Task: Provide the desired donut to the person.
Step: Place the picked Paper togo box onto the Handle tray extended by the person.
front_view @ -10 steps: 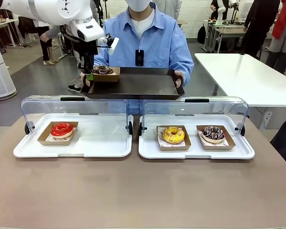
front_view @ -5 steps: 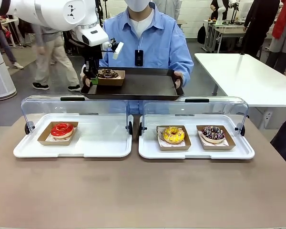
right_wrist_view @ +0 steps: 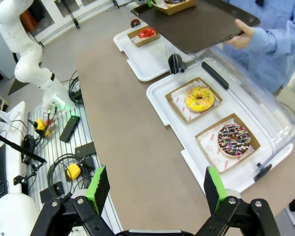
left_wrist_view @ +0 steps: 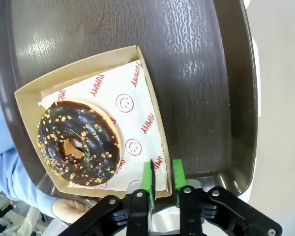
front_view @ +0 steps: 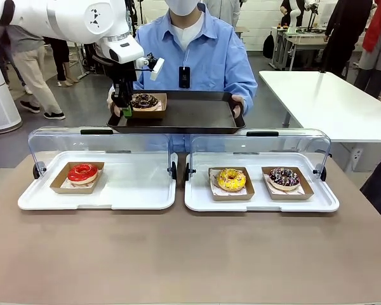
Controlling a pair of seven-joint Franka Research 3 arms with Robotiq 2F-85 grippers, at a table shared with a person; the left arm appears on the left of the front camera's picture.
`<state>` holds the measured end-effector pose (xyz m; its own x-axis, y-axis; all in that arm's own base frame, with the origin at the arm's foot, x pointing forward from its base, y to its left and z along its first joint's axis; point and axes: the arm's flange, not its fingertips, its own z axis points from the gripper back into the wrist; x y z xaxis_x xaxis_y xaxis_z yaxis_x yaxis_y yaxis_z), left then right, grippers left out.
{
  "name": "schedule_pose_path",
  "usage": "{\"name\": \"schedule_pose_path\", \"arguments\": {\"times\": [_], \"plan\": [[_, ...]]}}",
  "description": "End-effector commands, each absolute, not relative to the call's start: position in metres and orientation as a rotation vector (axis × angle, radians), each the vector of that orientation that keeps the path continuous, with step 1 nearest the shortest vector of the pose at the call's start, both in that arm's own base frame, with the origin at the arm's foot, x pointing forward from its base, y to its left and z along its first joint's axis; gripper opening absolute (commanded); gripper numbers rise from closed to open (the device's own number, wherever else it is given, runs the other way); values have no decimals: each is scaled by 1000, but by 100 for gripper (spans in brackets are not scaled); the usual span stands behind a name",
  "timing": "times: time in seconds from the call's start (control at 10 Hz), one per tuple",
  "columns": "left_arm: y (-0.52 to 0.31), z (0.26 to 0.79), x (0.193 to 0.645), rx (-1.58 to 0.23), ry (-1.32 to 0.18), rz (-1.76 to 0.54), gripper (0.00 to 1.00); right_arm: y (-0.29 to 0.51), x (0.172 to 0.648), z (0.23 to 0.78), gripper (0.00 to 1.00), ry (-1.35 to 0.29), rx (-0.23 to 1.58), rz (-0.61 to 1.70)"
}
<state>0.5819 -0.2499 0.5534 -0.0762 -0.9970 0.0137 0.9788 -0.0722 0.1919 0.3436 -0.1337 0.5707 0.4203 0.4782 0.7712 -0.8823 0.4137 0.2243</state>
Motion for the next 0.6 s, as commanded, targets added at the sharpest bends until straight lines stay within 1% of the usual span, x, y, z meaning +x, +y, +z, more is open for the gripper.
{"name": "schedule_pose_path", "arguments": {"times": [0.0,0.2,0.3,0.4,0.5], "plan": [[-246,561,580,114,-186,-1668,100,-133,343,571,100,-686,698,947],[-245,563,578,113,-191,-1665,100,-133,343,571,100,-686,698,947],[-244,564,579,109,-191,-1663,90,-133,343,571,100,-686,698,947],[-244,566,579,108,-189,-1664,100,-133,343,571,100,-686,698,947],[-244,566,578,109,-192,-1662,100,-133,343,571,100,-686,698,947]]}}
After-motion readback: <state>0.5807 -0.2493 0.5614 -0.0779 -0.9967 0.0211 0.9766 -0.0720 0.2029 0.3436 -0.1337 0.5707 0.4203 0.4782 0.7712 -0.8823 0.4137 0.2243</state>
